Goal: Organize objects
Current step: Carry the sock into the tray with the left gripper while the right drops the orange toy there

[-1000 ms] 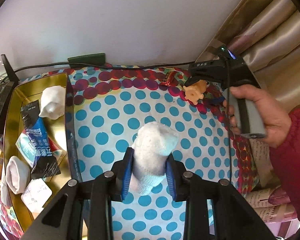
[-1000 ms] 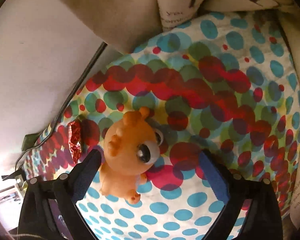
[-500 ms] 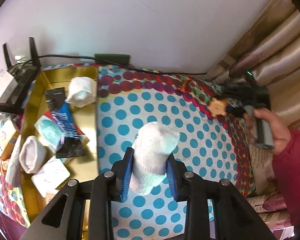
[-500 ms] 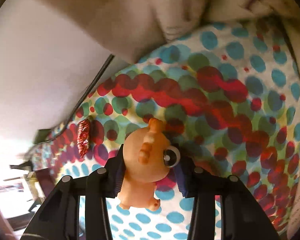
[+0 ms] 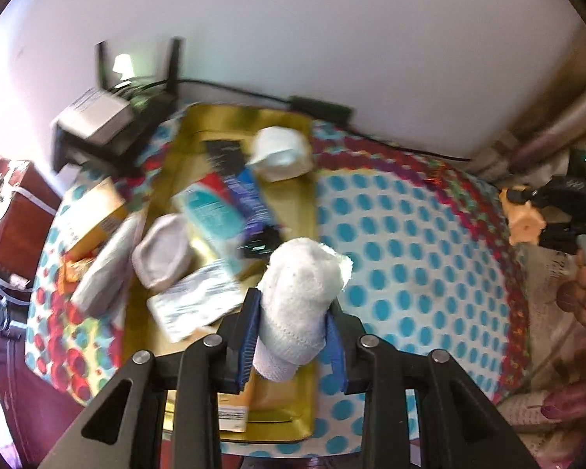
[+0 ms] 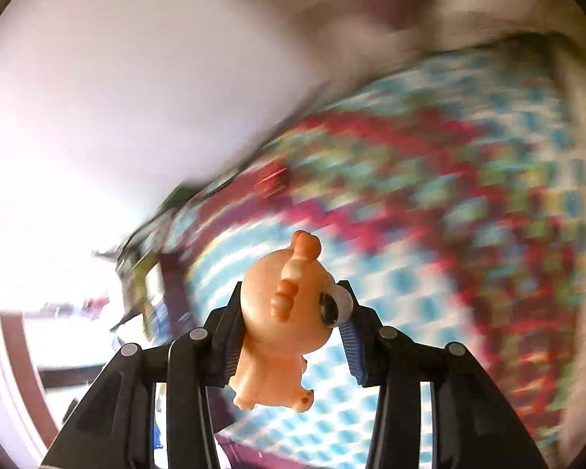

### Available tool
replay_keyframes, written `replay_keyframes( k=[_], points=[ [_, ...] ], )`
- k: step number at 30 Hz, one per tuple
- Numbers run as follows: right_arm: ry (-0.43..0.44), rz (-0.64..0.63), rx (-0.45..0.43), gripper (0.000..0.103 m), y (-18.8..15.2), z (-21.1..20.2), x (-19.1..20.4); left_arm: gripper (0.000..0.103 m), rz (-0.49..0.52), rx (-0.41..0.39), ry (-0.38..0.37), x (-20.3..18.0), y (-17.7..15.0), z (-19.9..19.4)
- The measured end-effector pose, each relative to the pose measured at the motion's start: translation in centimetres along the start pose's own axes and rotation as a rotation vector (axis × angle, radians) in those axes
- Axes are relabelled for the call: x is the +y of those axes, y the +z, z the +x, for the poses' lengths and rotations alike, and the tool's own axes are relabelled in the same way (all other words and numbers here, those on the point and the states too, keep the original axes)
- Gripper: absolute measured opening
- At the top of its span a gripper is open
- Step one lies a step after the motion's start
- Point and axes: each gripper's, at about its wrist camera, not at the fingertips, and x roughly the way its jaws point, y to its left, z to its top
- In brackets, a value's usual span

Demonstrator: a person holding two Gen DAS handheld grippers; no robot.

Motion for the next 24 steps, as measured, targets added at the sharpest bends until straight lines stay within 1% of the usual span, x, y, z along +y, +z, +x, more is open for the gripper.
replay_keyframes(
  k=[2, 3, 6, 8, 9, 11, 14, 15, 17, 18, 22, 24],
  points=[
    [0.041, -0.082, 0.051, 0.041, -1.9, 1.7, 3.4, 0.032, -0.025, -0.004, 0.003, 1.3, -0.2, 0.0],
    [0.069, -0.121, 0.088, 0.041, -2.7, 3.4, 6.0, 0.032, -0.028, -0.005, 0.009, 1.6, -0.4, 0.1],
    [0.105, -0.212, 0.154, 0.041, -5.0, 7.3, 11.7, 0.032, -0.022, 0.013, 0.02, 2.2, -0.8, 0.6],
    [0.104, -0.284, 0.191, 0.041, -6.4, 9.5, 15.0, 0.032, 0.004, 0.017, 0.053, 2.1, -1.3, 0.9],
    [0.096, -0.326, 0.205, 0.041, -6.8, 11.3, 16.9, 0.032, 0.016, 0.013, 0.069, 2.1, -1.4, 1.0],
    [0.061, -0.399, 0.205, 0.041, -7.4, 13.1, 19.2, 0.032, 0.031, 0.011, 0.076, 2.0, -1.4, 1.2],
    [0.018, -0.468, 0.205, 0.041, -7.7, 15.4, 21.7, 0.032, 0.053, 0.004, 0.093, 2.0, -1.4, 1.5],
    [0.005, -0.489, 0.201, 0.041, -7.7, 15.5, 21.9, 0.032, 0.065, 0.011, 0.099, 1.9, -1.4, 1.7],
    [-0.017, -0.513, 0.22, 0.042, -7.6, 17.3, 22.8, 0.032, 0.092, 0.011, 0.138, 1.8, -1.5, 1.9],
    [-0.024, -0.522, 0.232, 0.042, -7.7, 18.2, 23.2, 0.032, 0.103, 0.012, 0.146, 1.7, -1.6, 2.0],
    [-0.063, -0.593, 0.226, 0.044, -8.0, 19.8, 24.4, 0.033, 0.14, -0.013, 0.169, 1.3, -1.6, 1.9],
    [-0.074, -0.611, 0.231, 0.045, -8.3, 20.9, 24.9, 0.033, 0.149, -0.007, 0.175, 1.2, -1.5, 2.1]
  ],
)
